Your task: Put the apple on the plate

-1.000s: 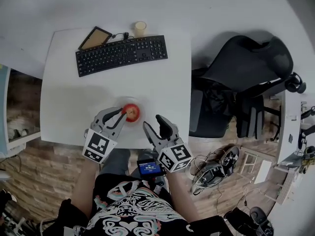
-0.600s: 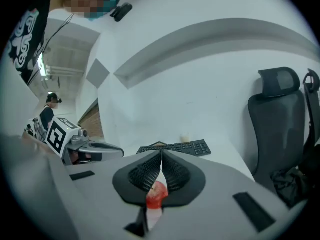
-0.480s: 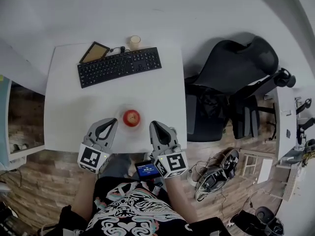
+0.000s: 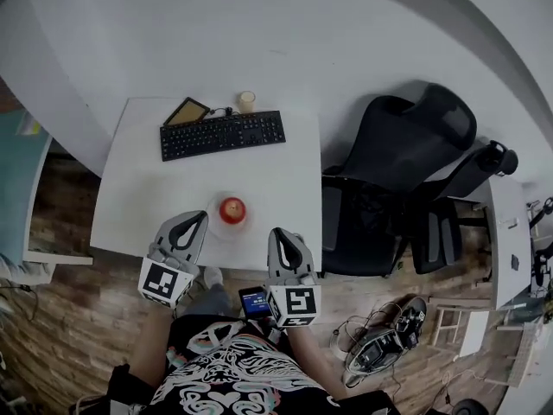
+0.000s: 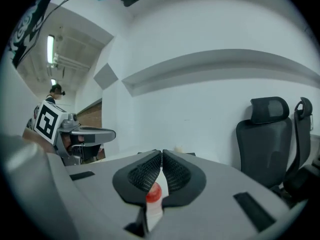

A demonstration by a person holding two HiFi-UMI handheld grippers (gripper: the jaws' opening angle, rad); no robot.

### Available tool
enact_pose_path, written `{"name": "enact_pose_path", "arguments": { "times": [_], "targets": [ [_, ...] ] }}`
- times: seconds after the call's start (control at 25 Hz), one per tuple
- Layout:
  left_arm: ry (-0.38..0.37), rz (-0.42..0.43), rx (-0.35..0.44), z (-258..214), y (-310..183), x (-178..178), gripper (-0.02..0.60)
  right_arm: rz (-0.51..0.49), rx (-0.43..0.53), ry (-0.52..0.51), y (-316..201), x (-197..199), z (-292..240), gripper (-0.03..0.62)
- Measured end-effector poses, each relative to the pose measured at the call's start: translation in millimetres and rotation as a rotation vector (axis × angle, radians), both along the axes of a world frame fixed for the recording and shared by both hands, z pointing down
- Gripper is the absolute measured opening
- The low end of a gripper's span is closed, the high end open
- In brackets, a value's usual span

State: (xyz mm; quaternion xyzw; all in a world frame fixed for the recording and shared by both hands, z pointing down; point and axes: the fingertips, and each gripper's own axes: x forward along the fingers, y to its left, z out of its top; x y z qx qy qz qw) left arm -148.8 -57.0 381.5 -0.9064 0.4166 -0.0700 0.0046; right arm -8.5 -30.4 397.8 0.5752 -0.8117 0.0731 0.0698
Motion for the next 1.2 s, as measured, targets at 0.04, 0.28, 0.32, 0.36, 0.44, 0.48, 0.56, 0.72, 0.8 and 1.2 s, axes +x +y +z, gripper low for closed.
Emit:
{"name": "enact_pose_path", "arguments": {
  "times": [0.04,0.28,0.32,0.36,0.44,0.48,0.56,0.72,0.8,1.2],
  "targets": [
    [0.013,-0.019,0.007,-7,5,0,0.016,-0.004,0.004,-0.009,6,1,-5,0.032],
    [0.047,-0.119,0.027,-17,42,-1,0.015,-0.036,0.007,-0.018,43,6,-18,0.032],
    [0.044,-0.124,0.032,-18,47,1,0.017,-0.043,0.014,-0.017,46,7,-20,0.032],
    [0.044,-0.129,0.038,-19,51,2,0.015,-0.047,0.021,-0.018,50,9,-22,0.032],
    [0.051,-0.131,0.047,-20,59,7,0.017,-0.047,0.033,-0.019,55,14,-25,0.032],
    [0.051,-0.128,0.051,-21,62,10,0.015,-0.043,0.037,-0.019,57,17,-26,0.032],
    [0.045,-0.120,0.058,-22,69,16,0.015,-0.033,0.041,-0.022,60,23,-26,0.032],
    [0.037,-0.118,0.066,-24,76,18,0.015,-0.014,0.045,-0.030,63,31,-27,0.032],
    [0.039,-0.120,0.070,-25,77,16,0.015,-0.005,0.047,-0.030,63,34,-28,0.032],
    [0.034,-0.117,0.068,-26,76,8,0.017,0.039,0.051,-0.047,58,44,-30,0.032]
  ]
}}
